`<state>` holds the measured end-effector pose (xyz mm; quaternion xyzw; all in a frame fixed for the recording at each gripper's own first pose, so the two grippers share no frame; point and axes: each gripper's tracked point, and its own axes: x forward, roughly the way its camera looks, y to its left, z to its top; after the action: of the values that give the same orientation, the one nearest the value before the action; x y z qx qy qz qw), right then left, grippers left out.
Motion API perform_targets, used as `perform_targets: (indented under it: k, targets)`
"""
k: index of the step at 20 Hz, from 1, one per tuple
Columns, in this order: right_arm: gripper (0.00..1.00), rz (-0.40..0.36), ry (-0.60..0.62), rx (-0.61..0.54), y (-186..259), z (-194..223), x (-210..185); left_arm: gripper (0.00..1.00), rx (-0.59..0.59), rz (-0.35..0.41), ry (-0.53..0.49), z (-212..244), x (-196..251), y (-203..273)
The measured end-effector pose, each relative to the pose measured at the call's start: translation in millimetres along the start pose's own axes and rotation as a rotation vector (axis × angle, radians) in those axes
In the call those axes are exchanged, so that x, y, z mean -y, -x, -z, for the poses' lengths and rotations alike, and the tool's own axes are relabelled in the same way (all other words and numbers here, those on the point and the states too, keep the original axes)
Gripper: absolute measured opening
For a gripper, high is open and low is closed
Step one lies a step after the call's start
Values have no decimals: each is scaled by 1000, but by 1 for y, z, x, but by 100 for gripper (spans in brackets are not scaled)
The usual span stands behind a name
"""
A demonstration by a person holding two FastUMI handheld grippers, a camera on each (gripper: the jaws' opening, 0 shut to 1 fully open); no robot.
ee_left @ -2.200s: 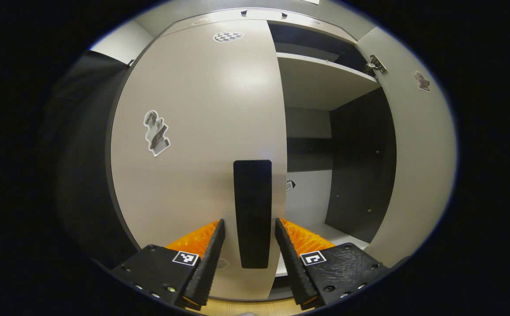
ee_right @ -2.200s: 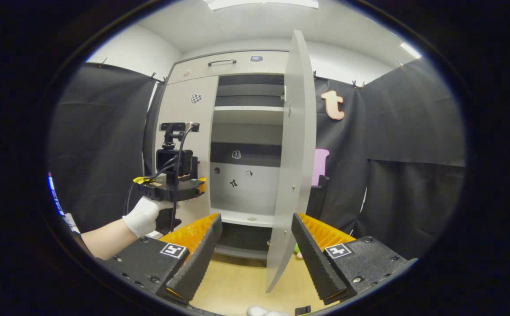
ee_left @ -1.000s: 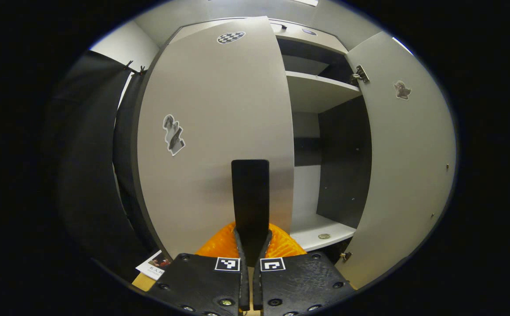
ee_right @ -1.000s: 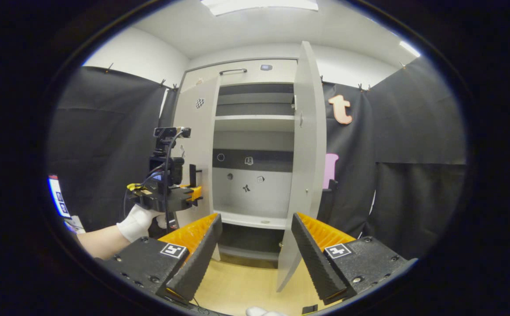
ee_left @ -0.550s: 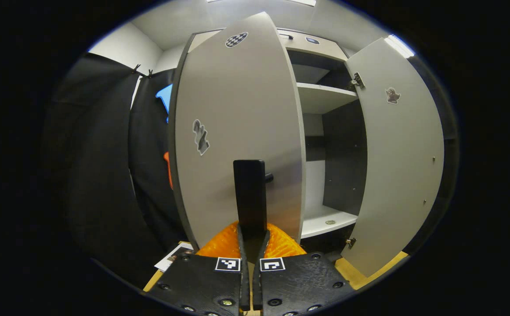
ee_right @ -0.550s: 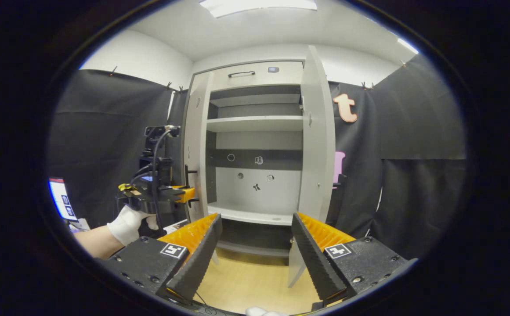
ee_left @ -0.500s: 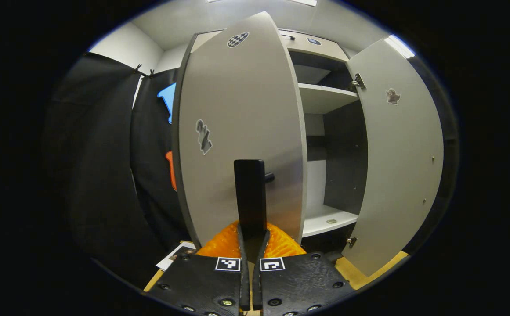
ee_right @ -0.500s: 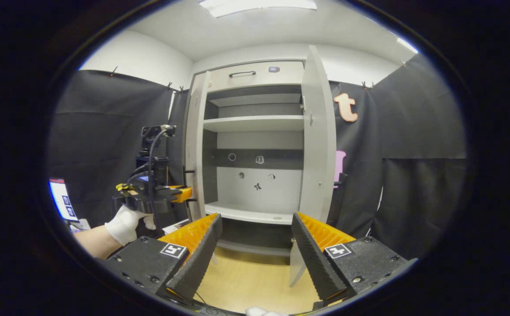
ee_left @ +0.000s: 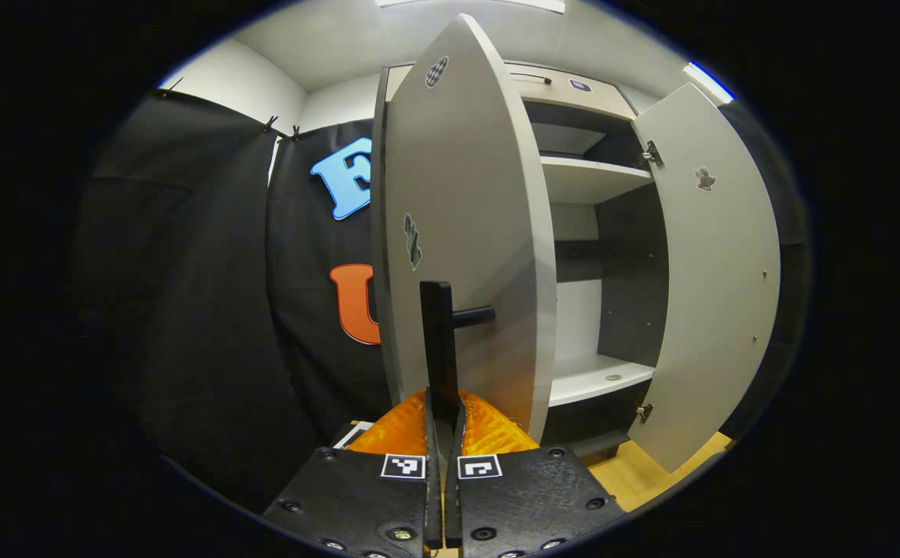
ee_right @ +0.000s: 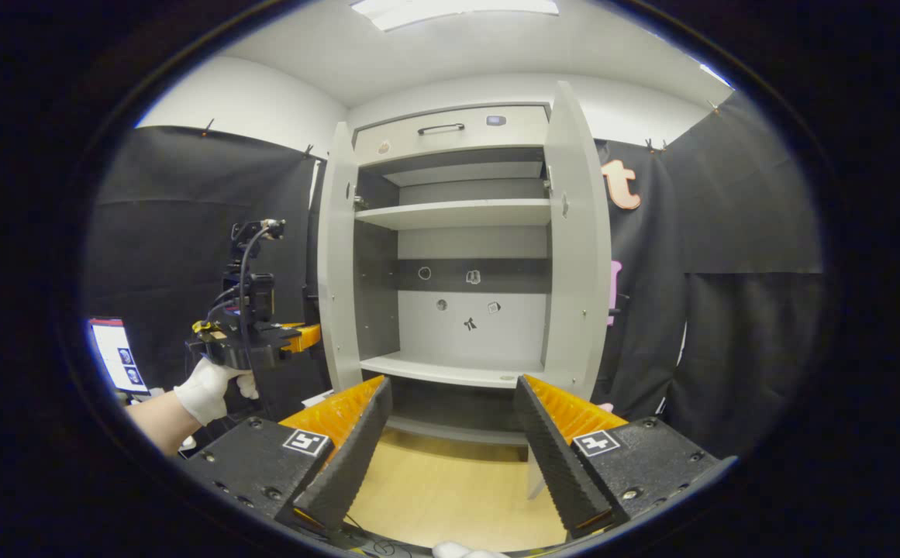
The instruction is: Open the right door of the double-door shoe cabinet with the right hand, and open the left door with the left hand.
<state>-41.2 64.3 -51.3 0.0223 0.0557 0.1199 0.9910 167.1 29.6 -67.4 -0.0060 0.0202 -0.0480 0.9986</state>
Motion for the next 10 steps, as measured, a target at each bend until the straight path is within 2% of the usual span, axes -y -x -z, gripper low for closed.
perform_targets:
  k: [10]
  targets:
    - [99,14,-10,7,-4,-4,-10,0,17,-60,-54,3,-62,11]
